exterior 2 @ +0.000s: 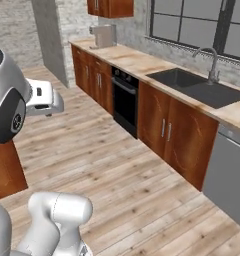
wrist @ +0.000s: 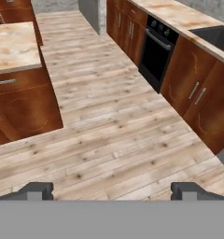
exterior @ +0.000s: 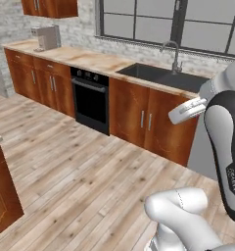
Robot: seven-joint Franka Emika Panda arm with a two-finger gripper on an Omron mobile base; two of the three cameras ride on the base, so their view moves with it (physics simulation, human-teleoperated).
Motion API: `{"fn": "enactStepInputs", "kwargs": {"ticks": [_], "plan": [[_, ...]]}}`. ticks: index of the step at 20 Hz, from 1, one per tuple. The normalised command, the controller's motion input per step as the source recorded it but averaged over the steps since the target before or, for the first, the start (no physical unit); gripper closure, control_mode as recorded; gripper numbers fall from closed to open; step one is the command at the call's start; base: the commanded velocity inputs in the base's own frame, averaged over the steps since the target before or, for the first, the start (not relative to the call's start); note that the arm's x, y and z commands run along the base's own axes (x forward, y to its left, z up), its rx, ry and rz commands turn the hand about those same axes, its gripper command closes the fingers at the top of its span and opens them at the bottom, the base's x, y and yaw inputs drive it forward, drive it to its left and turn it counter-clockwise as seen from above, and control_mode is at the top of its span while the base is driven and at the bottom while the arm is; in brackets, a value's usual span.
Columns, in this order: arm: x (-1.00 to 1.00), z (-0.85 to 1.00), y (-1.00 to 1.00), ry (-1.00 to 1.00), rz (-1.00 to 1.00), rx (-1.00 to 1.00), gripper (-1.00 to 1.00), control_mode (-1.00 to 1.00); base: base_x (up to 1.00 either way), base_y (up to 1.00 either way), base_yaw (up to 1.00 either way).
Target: Pick the jar and candle from the dining table and place them in the open cabinet. Close the cabinet after placing the objects.
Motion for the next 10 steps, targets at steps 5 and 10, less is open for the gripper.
{"fn": "enactStepInputs", "kwargs": {"ticks": [5, 10], "plan": [[0.0, 0.0, 0.0, 0.0, 0.0, 0.0, -1.0, 1.0, 0.75, 0.0, 0.05], [0.0, 0.0, 0.0, 0.0, 0.0, 0.0, -1.0, 1.0, 0.74, 0.0, 0.11]]}}
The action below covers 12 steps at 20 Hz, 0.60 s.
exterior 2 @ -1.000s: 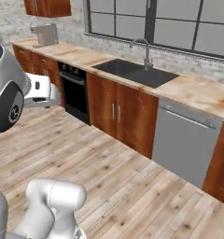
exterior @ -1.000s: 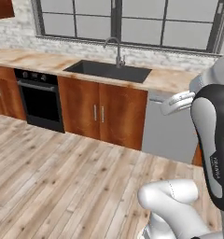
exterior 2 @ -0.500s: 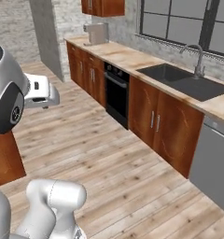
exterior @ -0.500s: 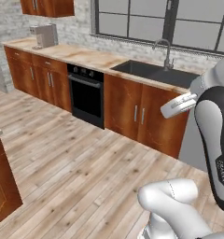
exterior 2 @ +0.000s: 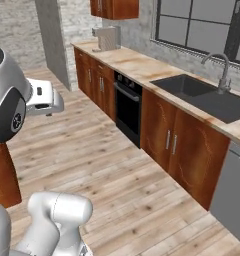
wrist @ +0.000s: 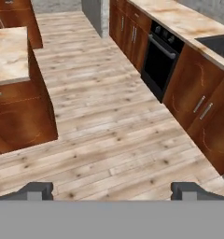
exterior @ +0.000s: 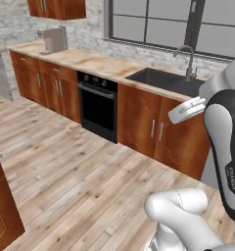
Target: Pick the jar and candle from the dining table and place them in the open cabinet. Close the cabinet after placing the objects.
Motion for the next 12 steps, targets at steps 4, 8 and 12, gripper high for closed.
{"fn": "enactStepInputs", "kwargs": {"ticks": [4, 8, 12], "plan": [[0.0, 0.0, 0.0, 0.0, 0.0, 0.0, -1.0, 1.0, 0.73, 0.0, 0.22], [0.0, 0.0, 0.0, 0.0, 0.0, 0.0, -1.0, 1.0, 0.69, 0.0, 0.32], [0.0, 0.0, 0.0, 0.0, 0.0, 0.0, -1.0, 1.0, 0.7, 0.0, 0.33]]}}
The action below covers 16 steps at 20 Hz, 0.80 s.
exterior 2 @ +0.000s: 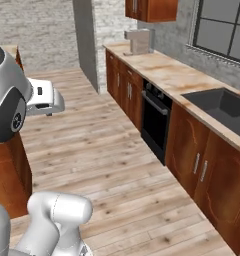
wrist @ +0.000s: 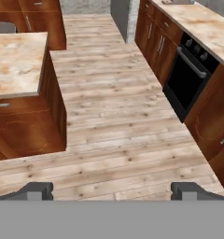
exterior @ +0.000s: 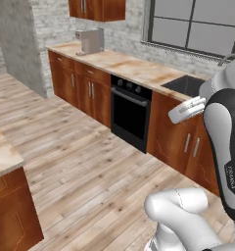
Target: Pick the jar and candle from the dining table and place them in the open cabinet. Close the cabinet after placing the objects.
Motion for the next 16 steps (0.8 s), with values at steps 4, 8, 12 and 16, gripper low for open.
{"fn": "enactStepInputs", "kwargs": {"ticks": [4, 8, 12, 16], "plan": [[0.0, 0.0, 0.0, 0.0, 0.0, 0.0, -1.0, 1.0, 0.71, 0.0, 0.31], [0.0, 0.0, 0.0, 0.0, 0.0, 0.0, -1.0, 1.0, 0.73, 0.0, 0.26], [0.0, 0.0, 0.0, 0.0, 0.0, 0.0, -1.0, 1.0, 0.73, 0.0, 0.19], [0.0, 0.0, 0.0, 0.0, 0.0, 0.0, -1.0, 1.0, 0.74, 0.0, 0.16]]}}
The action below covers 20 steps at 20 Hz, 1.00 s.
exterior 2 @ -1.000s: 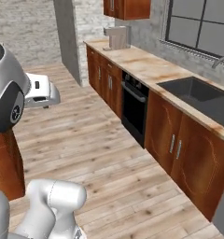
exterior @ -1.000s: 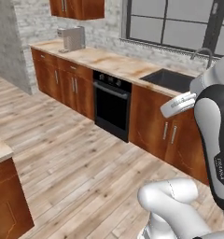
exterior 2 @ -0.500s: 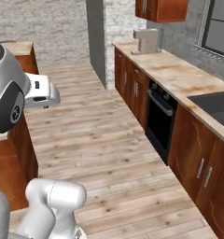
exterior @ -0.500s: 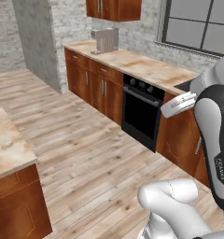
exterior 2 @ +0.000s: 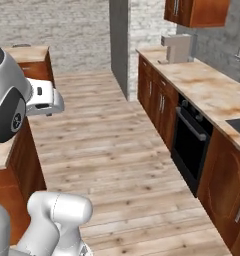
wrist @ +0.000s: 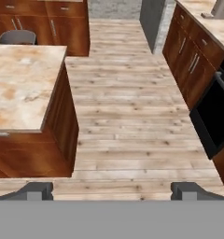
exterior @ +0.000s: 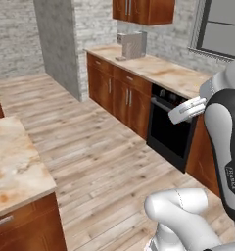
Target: Pick the jar and candle from the dining table and place them in the open cabinet. Close the cabinet after placing the objects.
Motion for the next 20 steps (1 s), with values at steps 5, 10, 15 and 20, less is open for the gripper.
{"fn": "enactStepInputs", "kwargs": {"ticks": [5, 10, 15, 20], "plan": [[0.0, 0.0, 0.0, 0.0, 0.0, 0.0, -1.0, 1.0, 0.74, -0.03, 0.14], [0.0, 0.0, 0.0, 0.0, 0.0, 0.0, -1.0, 1.0, 0.72, -0.06, 0.13], [0.0, 0.0, 0.0, 0.0, 0.0, 0.0, -1.0, 1.0, 0.72, -0.1, 0.1], [0.0, 0.0, 0.0, 0.0, 0.0, 0.0, -1.0, 1.0, 0.72, -0.11, 0.1]]}}
